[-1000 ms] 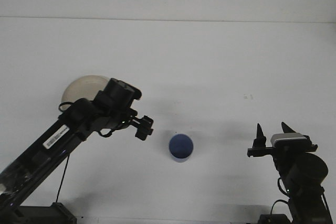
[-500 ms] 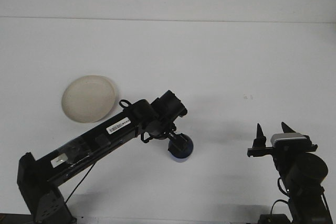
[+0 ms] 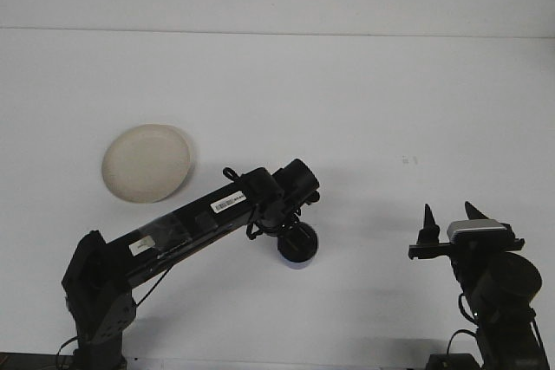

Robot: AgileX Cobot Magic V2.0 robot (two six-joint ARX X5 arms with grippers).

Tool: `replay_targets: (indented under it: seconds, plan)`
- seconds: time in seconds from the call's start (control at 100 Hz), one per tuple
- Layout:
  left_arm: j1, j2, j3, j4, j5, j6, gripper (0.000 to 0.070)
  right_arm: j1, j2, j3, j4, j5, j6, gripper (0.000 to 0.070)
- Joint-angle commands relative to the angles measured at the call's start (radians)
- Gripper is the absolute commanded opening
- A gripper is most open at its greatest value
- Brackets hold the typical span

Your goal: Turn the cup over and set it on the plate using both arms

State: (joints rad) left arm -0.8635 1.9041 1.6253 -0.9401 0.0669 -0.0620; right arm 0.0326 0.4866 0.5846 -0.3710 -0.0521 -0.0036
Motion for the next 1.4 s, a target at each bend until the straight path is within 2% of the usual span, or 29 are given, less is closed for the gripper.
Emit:
replay_targets:
  seconds: [0.0, 0.2, 0.37, 0.62, 0.84, 0.97, 1.15, 1.39]
  plan:
    - [-0.007, 0.019, 0.021, -0.001, 0.002, 0.025, 0.0004, 0.002, 0.003, 0.011, 0.011, 0.000, 0.007, 0.0490]
    - [0.005, 0.018, 0.043, -0.048, 0.001, 0.026, 0.0008, 0.002, 0.003, 0.011, 0.011, 0.000, 0.007, 0.0490]
    - [0.076, -0.010, 0.124, -0.139, -0.002, 0.056, 0.0009, 0.002, 0.003, 0.011, 0.011, 0.000, 0.007, 0.0490]
    - [0.333, -0.122, 0.214, -0.206, -0.130, 0.070, 0.0009, 0.002, 0.003, 0.011, 0.011, 0.000, 0.007, 0.0490]
    - [0.653, -0.154, 0.215, -0.204, -0.136, 0.069, 0.0010, 0.002, 0.003, 0.011, 0.011, 0.000, 0.007, 0.0490]
    - [0.790, -0.137, 0.215, -0.178, -0.136, 0.069, 0.0010, 0.002, 0.003, 0.011, 0.011, 0.000, 0.007, 0.0490]
    - [0.882, -0.080, 0.215, -0.174, -0.135, 0.069, 0.0010, 0.002, 0.003, 0.011, 0.012, 0.001, 0.007, 0.0490]
    - [0.909, 0.034, 0.215, -0.169, -0.135, 0.066, 0.0012, 0.002, 0.003, 0.011, 0.012, 0.000, 0.007, 0.0490]
